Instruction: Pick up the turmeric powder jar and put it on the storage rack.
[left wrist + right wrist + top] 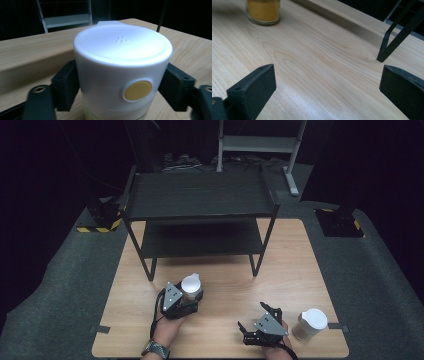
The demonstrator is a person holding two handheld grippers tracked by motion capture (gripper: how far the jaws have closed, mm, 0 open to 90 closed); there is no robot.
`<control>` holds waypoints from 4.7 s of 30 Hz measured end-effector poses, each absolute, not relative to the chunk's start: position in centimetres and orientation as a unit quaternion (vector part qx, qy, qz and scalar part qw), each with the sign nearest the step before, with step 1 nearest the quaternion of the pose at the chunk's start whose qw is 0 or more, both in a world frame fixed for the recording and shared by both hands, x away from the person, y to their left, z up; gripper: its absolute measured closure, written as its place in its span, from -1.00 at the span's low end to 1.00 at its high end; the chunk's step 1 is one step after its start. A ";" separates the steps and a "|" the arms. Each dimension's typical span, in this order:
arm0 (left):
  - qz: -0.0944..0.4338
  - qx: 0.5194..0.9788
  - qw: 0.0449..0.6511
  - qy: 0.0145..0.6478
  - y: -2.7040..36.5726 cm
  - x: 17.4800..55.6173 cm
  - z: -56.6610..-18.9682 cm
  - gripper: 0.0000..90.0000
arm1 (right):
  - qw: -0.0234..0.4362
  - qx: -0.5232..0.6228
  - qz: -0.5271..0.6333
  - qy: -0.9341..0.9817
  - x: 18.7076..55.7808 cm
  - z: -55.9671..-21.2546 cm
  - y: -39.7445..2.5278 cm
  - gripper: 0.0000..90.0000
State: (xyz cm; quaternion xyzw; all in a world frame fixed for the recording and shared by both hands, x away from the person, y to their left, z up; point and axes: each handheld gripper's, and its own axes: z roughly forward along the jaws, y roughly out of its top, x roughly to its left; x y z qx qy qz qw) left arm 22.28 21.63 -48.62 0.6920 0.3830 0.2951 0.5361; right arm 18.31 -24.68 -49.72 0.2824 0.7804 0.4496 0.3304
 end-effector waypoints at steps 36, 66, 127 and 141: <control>0.308 0.681 0.559 0.359 22.4 20.0 -45.0 -0.32 | 0.328 0.272 0.447 0.786 18.4 -49.6 -24.7 -1.00; 0.324 0.658 0.588 0.341 23.4 18.8 -39.7 -0.32 | 0.326 0.271 0.448 0.787 18.5 -49.6 -24.8 -1.00; 0.397 0.608 0.614 0.308 24.4 21.3 -26.1 -0.32 | 0.323 0.273 0.451 0.786 18.5 -49.6 -24.9 -1.00; 0.406 0.590 0.622 0.316 23.7 23.2 -24.0 -0.32 | 0.323 0.274 0.456 0.782 18.5 -49.7 -25.1 -1.00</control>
